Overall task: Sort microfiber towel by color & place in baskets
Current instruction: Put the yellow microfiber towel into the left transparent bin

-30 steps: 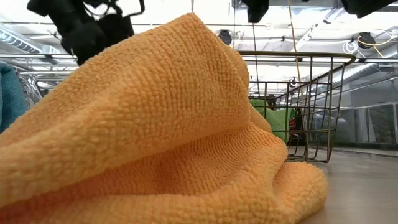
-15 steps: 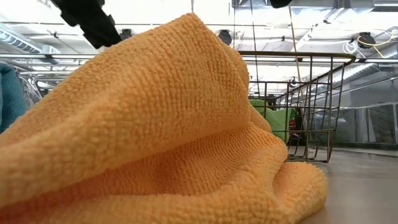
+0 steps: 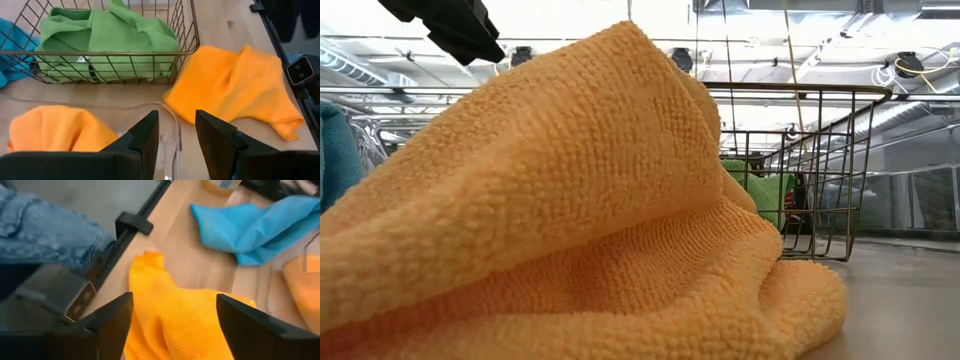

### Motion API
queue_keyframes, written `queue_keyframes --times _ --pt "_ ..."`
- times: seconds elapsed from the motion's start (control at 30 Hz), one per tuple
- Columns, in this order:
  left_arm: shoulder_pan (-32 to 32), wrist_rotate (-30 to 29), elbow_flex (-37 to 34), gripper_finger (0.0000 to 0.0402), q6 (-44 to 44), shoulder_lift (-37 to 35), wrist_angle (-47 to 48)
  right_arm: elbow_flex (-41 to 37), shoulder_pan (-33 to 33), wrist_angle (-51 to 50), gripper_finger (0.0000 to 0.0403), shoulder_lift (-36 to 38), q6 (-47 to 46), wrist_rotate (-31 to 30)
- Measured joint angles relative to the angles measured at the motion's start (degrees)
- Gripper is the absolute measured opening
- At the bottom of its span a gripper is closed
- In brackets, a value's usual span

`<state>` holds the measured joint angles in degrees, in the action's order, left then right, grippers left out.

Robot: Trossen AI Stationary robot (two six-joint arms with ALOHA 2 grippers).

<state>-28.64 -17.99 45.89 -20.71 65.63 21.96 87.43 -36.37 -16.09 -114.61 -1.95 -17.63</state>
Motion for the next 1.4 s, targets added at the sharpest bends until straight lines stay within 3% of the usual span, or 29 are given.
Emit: queue_keyframes --times 0.17,0.77,1.07,1.2,1.4 --pt "-0.09 -0.75 0.00 0.0134 0.00 0.04 -0.07 3.00 1.84 -5.36 0.0303 -3.91 1.46 3.00" --pt "-0.04 -1.82 -0.02 0.0134 0.06 3.40 -0.62 3.06 4.08 -9.79 0.0299 -11.82 0.93 3.06" --pt "-0.04 -1.82 -0.02 0.0134 0.09 4.31 -0.50 3.06 3.97 -9.84 0.0298 -11.85 -0.60 2.79" --pt "-0.04 -1.81 -0.02 0.0134 0.09 4.31 -0.56 3.06 3.77 -10.08 0.0271 -11.85 -1.70 2.85" --pt "-0.04 -1.81 -0.02 0.0134 0.09 4.31 -0.52 3.06 3.77 -10.19 0.0166 -11.85 -1.90 2.80"
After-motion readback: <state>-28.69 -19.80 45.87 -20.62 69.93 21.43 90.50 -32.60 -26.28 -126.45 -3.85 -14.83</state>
